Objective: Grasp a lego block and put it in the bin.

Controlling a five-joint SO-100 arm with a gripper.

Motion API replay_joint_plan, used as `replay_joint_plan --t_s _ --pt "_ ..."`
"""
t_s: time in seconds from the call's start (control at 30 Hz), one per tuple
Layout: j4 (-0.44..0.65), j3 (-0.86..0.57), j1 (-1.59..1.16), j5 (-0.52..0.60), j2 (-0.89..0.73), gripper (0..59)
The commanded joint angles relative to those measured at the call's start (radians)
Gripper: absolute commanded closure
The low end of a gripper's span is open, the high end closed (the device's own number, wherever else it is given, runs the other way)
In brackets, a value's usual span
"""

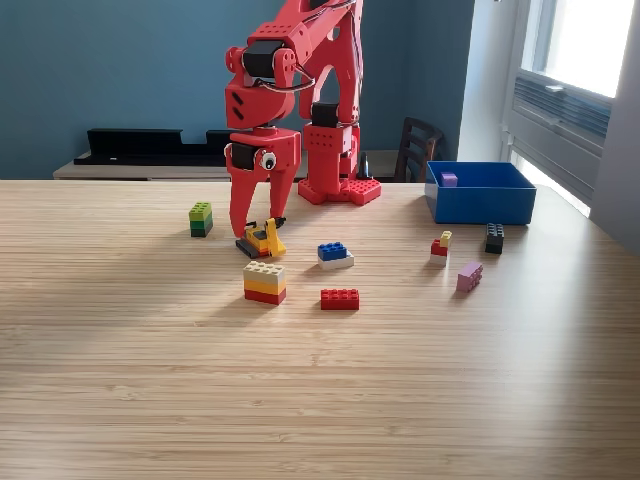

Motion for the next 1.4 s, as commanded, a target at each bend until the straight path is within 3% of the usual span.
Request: replay_joint_plan --t_s 0.03,0.67,0.77,0.87,0.93,1.2,1.4 --pt "-0.038 0.009 0.009 0.025 0.069 33.6" --pt "-0.209 0.094 0.054 0.075 0.063 34.5" --pt "-0.23 0.097 0.052 0.086 0.063 39.7" --pt "-0.239 0.097 0.052 0.094 0.063 53.9" --pt "-0.244 0.098 0.051 0.094 0.063 57.8" --pt "-0.233 0.081 0.051 0.077 0.064 58.6" --pt "-0.11 -0.014 0.049 0.051 0.075 58.6"
